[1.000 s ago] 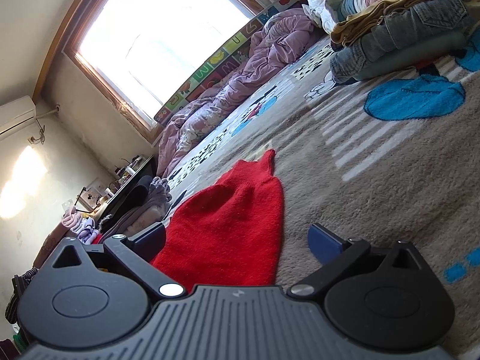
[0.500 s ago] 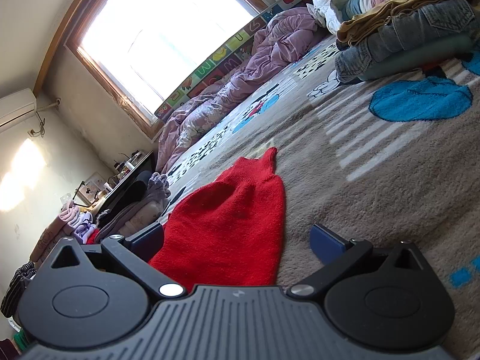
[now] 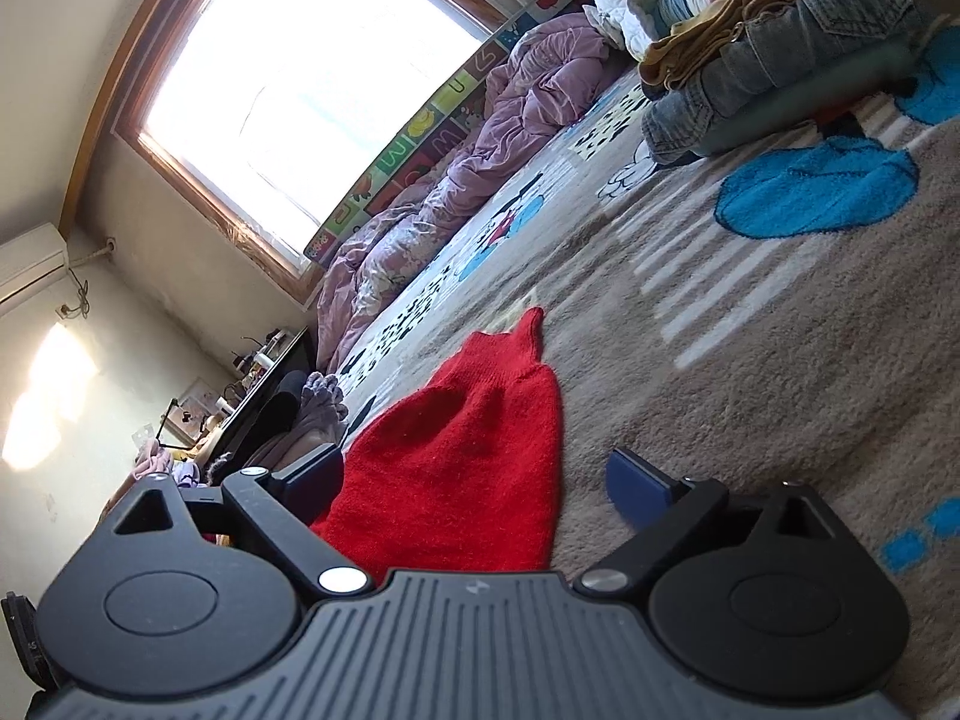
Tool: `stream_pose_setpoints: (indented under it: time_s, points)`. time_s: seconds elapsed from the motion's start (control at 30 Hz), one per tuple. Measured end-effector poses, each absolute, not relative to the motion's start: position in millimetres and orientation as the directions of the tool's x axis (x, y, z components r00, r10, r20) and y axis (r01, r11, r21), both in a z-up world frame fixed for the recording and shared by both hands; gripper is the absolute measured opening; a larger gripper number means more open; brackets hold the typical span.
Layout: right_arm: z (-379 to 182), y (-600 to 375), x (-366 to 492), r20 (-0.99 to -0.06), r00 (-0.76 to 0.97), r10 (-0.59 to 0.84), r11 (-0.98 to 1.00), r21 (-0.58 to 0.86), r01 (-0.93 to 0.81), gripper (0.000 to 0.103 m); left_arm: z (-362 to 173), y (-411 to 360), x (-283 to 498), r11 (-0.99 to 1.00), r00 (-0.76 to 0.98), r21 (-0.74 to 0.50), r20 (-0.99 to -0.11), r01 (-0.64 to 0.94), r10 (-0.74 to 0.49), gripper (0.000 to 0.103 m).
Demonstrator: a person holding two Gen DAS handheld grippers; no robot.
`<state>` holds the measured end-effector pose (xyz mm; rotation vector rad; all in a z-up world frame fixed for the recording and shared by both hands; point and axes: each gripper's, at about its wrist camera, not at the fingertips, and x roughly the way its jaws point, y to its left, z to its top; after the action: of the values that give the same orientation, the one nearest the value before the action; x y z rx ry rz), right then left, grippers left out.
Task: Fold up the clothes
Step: 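Open the left gripper to lay the sleeve on the sweater, then grasp the other sleeve cuff with the right gripper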
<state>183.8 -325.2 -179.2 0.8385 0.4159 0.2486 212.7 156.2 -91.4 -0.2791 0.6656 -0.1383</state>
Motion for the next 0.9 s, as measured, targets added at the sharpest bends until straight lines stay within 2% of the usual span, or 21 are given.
stream_pose_setpoints:
  time_s: [0.1,0.2,0.37,0.63,0.8,0.9]
  points:
    - [-174,-326,188,-0.266,0.882,0.39,0.65,0.758,-0.059,0.084,-101,122,218,0.921,0.745,-0.38,-0.588,0.087,-0.313,0.075]
    - [-169,-324,197,-0.304,0.869,0.391,0.691,0.72,-0.06,0.082,-114,93,216,0.903,0.717,-0.407,-0.589,0.135,-0.373,0.078]
    - [-172,-329,218,-0.367,0.843,0.393,0.716,0.698,-0.03,0.078,-125,67,218,0.918,0.698,-0.365,-0.616,0.157,-0.365,0.087]
    - [-167,-325,262,-0.444,0.783,0.435,0.746,0.665,-0.038,0.078,-132,73,229,0.879,0.675,-0.442,-0.595,0.179,-0.437,0.088]
    - [-163,-324,300,-0.483,0.737,0.472,0.759,0.648,-0.061,0.061,-135,86,237,0.841,0.665,-0.52,-0.577,0.15,-0.475,0.088]
    - [-164,-325,319,-0.498,0.716,0.489,0.751,0.658,-0.055,0.059,-137,92,240,0.816,0.661,-0.563,-0.563,0.134,-0.497,0.088]
